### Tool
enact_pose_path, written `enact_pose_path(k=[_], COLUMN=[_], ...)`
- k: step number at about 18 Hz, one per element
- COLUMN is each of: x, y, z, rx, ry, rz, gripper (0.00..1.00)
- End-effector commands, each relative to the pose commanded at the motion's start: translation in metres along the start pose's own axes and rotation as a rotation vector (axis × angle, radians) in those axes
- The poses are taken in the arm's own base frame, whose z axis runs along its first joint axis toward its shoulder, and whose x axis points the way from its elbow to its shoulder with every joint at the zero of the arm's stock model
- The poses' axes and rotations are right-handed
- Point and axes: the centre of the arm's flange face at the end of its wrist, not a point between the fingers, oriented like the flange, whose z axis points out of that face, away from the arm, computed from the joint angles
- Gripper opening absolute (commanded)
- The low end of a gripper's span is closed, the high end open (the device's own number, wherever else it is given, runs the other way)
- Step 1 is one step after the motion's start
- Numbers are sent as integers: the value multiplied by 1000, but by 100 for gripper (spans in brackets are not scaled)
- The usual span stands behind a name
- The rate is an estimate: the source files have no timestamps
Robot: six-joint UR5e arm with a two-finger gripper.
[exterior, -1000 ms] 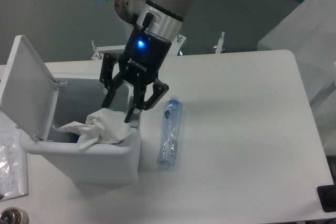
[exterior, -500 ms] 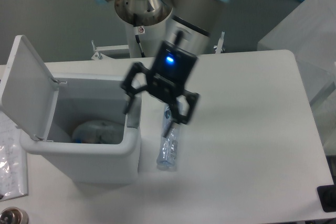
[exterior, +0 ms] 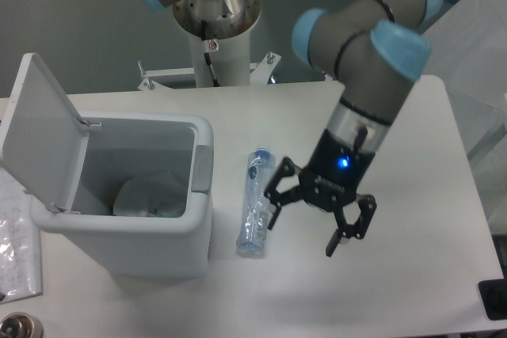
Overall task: Place the trash in the trash can
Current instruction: 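Move the open gripper back and lower it over the clear bottle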
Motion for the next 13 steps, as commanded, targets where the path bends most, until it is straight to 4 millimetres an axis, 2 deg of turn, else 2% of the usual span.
enact_pose_path(k=[6, 13], x=[21, 36], y=[25, 50], z=[44, 101], rx=[-248, -465], ry=[79, 54], rz=[-73, -60], gripper=[100, 100])
